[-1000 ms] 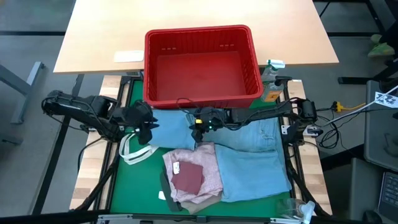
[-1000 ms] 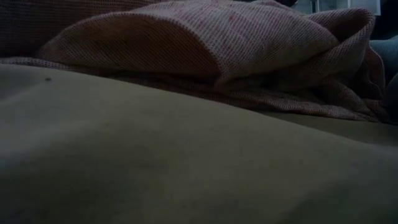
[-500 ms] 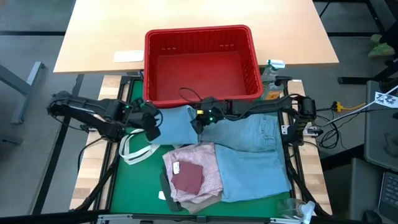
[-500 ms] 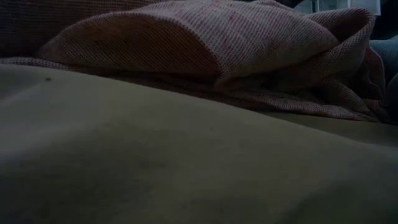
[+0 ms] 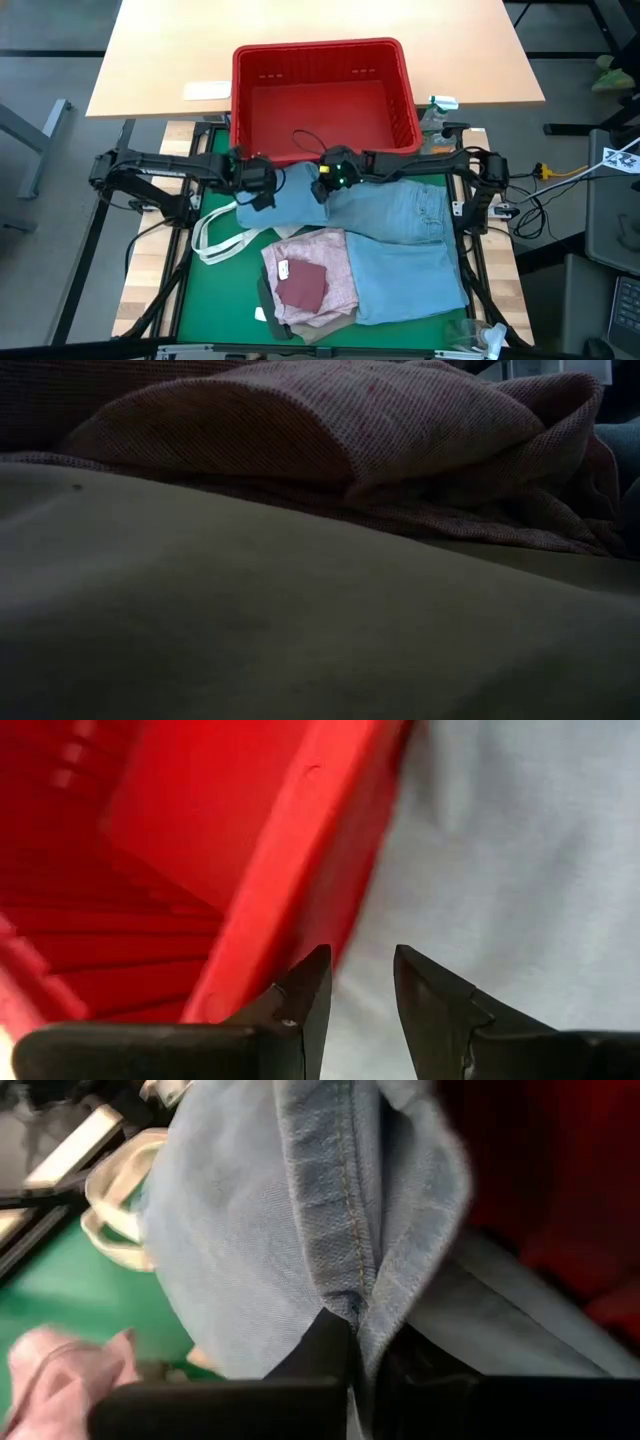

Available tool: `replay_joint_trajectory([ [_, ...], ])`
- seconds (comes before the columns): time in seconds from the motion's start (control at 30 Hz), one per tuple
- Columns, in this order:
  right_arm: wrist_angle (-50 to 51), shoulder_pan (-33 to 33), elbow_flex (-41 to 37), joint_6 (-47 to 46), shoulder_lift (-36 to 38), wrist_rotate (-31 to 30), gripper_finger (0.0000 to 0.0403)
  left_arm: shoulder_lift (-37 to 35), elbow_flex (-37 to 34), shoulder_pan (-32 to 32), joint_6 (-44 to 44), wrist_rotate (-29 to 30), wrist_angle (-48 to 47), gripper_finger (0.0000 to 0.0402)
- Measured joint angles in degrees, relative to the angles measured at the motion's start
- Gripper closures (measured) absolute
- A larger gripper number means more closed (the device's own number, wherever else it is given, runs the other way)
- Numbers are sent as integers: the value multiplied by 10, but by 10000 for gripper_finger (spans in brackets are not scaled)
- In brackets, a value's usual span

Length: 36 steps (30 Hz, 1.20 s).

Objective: Fold laundry
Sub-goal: Fold the blue jeans

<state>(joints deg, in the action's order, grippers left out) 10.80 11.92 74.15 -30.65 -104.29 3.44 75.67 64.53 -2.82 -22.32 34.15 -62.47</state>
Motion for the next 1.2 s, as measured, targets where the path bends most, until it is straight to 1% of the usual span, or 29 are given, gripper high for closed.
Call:
replay_joint_trajectory([
  [0.07, -2, 11, 0, 4, 0, -6, 392, 2, 0, -24, 23, 17, 15, 296],
  [0.33, -6, 56, 0, 15, 0, -8, 396, 2, 0, -120, 100, 19, 60, 296],
  [0.4, -7, 63, 0, 13, 0, -3, 392, 2, 0, -139, 113, 12, 61, 296],
  [0.53, -3, 62, 0, 10, 0, 23, 396, -4, 0, -163, 131, -21, 58, 296],
  [0.6, 6, 56, 1, 10, 0, 37, 396, -6, 0, -168, 141, -37, 55, 296],
  [0.77, 69, 40, 0, 9, 0, 46, 391, -7, 0, -168, 159, -95, 43, 296],
  [0.87, 107, 37, 1, 7, 0, 48, 394, -7, 0, -166, 159, -120, 42, 296],
  [1.13, 173, 40, 1, -10, 0, 51, 392, -7, 0, -147, 160, -129, 37, 296],
  [1.2, 191, 40, 1, -10, 0, 50, 394, -7, 0, -143, 168, -143, 29, 296],
])
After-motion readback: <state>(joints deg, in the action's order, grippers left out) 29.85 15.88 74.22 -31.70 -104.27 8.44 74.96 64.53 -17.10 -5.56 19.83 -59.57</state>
